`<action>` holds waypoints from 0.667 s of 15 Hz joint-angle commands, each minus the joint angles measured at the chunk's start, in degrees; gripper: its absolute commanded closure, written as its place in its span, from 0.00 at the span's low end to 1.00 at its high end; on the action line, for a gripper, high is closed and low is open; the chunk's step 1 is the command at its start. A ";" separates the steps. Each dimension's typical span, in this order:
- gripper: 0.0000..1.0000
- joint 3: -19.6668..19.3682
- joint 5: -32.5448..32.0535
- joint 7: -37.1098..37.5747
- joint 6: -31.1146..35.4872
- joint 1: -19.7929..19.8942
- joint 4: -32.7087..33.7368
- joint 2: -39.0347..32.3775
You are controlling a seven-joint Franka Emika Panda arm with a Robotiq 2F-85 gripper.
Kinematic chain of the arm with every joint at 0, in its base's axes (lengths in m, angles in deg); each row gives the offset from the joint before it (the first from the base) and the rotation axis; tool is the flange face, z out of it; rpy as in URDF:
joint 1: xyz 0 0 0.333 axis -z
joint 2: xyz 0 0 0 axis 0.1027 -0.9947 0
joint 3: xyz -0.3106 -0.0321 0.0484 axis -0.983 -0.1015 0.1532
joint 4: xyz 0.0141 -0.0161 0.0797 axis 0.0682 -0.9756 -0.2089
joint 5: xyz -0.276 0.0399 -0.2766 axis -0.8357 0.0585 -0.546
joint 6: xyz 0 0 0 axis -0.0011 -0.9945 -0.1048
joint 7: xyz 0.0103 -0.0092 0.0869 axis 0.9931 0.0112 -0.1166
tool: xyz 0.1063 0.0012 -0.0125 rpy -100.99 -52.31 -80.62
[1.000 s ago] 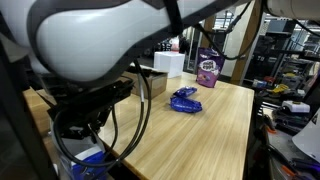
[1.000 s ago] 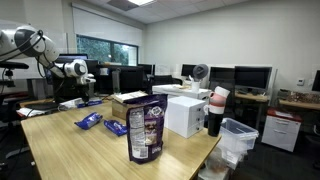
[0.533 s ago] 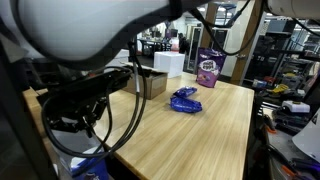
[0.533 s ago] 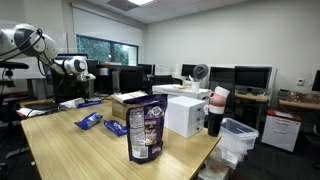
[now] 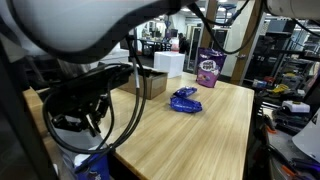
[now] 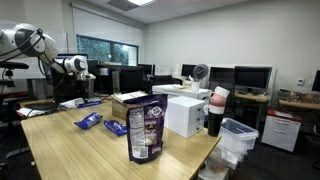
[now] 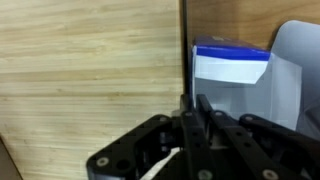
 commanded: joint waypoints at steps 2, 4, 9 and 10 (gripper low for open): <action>0.53 1.06 1.15 -1.21 -2.27 1.10 0.95 -0.37; 0.41 1.19 1.23 -1.19 -2.47 1.27 0.98 -0.50; 0.13 1.33 1.30 -1.14 -2.98 1.31 1.08 -0.65; 0.08 1.36 1.32 -1.14 -3.08 1.31 1.11 -0.70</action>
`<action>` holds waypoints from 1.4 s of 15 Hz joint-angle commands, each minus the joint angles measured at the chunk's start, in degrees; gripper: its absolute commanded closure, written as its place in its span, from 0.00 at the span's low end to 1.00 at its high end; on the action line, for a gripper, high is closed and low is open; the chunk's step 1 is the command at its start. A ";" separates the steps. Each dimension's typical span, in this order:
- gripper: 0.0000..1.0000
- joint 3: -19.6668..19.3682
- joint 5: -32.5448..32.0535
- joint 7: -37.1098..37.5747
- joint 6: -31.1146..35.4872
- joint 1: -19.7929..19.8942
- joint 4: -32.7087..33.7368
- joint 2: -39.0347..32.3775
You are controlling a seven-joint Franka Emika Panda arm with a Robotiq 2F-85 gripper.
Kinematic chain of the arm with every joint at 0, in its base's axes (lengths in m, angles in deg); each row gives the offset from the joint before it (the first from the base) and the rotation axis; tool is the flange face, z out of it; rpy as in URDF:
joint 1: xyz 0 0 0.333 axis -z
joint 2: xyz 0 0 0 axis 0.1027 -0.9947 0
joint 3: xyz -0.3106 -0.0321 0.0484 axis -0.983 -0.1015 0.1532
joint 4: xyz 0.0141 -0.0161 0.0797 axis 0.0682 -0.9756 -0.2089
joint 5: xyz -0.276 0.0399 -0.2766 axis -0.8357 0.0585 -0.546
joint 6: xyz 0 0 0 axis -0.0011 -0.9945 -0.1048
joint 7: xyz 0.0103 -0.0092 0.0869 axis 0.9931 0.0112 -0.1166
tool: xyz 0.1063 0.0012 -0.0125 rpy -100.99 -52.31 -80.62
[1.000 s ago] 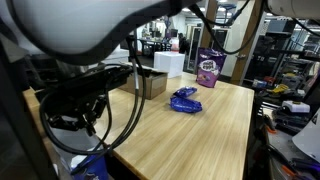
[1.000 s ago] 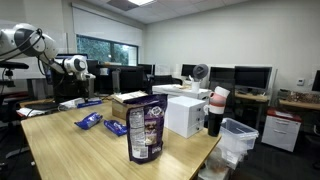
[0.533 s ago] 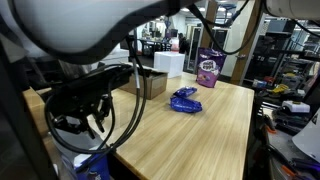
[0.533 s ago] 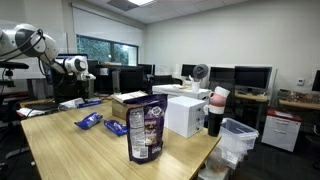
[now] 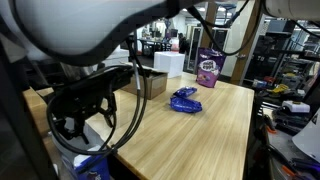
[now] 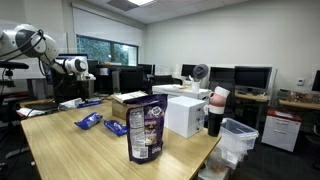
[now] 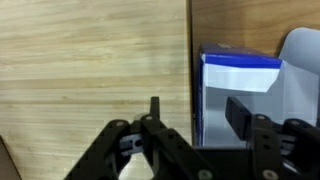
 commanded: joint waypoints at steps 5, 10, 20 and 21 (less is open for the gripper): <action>0.00 1.11 1.26 -1.30 -1.76 0.97 1.23 -0.61; 0.00 1.32 1.36 -1.45 -2.04 1.11 1.41 -0.88; 0.78 1.73 1.21 -1.64 -2.80 1.49 2.10 -1.54; 0.82 1.82 1.19 -1.65 -2.84 1.56 2.17 -1.56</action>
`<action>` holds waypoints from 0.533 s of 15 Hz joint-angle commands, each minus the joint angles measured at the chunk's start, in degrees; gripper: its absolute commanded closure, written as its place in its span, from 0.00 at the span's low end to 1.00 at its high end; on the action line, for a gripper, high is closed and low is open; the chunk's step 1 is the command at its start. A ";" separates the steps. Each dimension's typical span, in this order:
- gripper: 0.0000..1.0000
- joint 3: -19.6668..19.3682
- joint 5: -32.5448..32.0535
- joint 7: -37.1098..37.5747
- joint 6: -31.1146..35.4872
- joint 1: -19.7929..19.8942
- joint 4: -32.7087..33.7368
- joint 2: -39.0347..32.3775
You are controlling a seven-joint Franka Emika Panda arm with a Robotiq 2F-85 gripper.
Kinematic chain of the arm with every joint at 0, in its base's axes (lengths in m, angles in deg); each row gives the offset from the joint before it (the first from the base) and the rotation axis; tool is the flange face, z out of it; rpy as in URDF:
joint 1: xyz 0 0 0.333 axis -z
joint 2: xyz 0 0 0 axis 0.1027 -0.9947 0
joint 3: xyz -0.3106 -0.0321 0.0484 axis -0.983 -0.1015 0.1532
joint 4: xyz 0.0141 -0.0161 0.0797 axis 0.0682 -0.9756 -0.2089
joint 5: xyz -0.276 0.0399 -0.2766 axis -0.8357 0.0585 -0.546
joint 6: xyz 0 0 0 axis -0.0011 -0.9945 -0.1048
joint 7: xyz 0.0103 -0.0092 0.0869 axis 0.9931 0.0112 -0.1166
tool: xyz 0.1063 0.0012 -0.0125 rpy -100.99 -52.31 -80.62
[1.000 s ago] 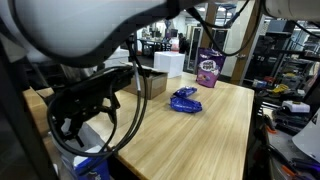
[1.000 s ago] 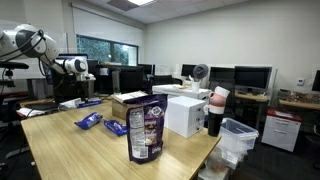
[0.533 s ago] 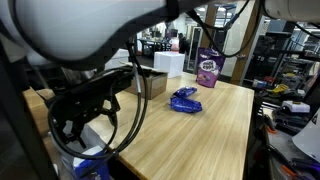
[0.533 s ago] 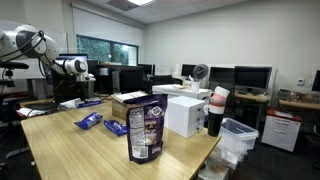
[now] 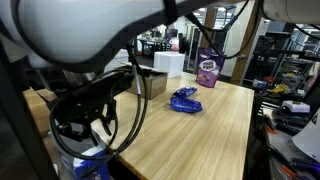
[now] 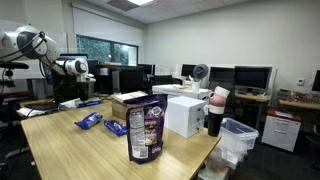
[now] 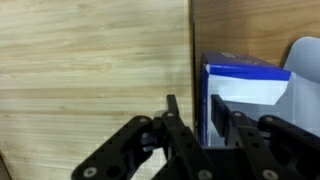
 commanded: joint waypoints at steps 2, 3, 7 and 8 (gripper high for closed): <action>0.93 1.00 1.13 -1.44 -1.47 1.09 1.78 -0.45; 0.94 1.07 1.17 -1.44 -1.10 1.09 1.68 -0.37; 0.94 1.39 1.34 -1.62 -0.13 1.17 1.48 -0.03; 0.94 1.54 1.43 -1.83 -0.22 1.27 1.60 -0.06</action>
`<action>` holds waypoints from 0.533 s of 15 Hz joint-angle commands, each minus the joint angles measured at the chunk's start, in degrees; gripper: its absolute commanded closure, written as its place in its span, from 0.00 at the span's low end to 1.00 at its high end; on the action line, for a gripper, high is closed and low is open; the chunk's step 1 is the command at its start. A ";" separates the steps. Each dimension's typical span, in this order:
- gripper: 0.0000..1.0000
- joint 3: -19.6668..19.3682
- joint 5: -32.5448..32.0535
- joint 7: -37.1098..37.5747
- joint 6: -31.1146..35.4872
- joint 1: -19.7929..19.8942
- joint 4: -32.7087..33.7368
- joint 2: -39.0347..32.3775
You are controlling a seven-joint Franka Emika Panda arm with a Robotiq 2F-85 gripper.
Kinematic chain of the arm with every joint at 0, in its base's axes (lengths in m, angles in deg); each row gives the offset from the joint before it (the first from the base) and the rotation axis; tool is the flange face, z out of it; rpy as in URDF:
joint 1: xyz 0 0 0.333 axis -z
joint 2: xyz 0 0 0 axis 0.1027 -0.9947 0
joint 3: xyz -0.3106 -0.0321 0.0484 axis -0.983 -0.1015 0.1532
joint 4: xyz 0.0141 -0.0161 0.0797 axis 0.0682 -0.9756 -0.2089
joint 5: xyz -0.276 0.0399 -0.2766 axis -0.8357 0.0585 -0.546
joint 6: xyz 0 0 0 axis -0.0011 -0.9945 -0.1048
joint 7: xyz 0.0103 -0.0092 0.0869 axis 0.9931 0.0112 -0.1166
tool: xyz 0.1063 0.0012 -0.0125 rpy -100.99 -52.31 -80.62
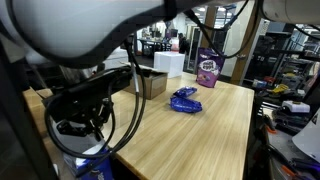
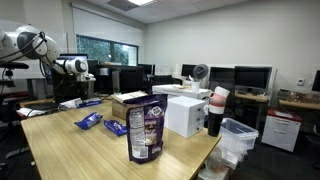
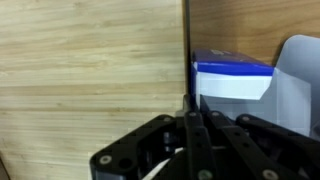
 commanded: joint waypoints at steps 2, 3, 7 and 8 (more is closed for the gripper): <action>0.93 1.48 1.66 -2.19 -0.39 1.35 0.82 -0.07; 0.94 1.64 1.86 -2.31 -0.52 1.45 0.90 -0.07; 0.94 2.33 2.02 -3.16 -1.41 1.82 1.20 0.32; 0.94 2.45 2.05 -3.33 -1.38 1.91 1.31 0.29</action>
